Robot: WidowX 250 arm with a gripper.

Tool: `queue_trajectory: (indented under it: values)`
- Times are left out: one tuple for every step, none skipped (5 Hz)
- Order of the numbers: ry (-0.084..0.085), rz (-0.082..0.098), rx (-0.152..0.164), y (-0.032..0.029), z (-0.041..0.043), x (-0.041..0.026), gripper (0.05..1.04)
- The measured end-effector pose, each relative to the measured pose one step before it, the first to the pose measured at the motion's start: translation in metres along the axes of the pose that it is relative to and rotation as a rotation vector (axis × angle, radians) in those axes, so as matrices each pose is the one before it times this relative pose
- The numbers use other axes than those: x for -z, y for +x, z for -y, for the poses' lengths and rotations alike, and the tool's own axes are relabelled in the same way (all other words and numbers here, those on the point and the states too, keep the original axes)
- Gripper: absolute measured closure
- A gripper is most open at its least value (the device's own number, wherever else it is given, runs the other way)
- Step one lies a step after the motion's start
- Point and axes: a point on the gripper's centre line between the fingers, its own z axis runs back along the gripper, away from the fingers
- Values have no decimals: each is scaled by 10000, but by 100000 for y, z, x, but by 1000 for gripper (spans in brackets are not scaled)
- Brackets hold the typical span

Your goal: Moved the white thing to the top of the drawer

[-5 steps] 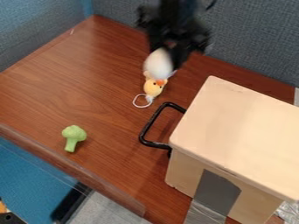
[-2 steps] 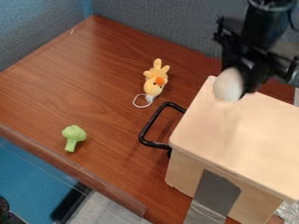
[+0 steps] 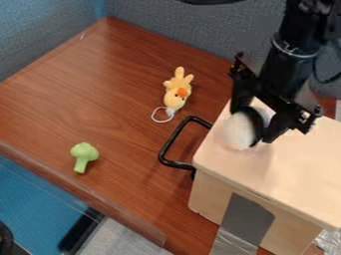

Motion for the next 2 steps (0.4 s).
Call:
queue_trajectory:
  values:
    - [469,256,-478,-277,-543,-2175,77]
    - [151,499,-743,406,-755,-3114,81]
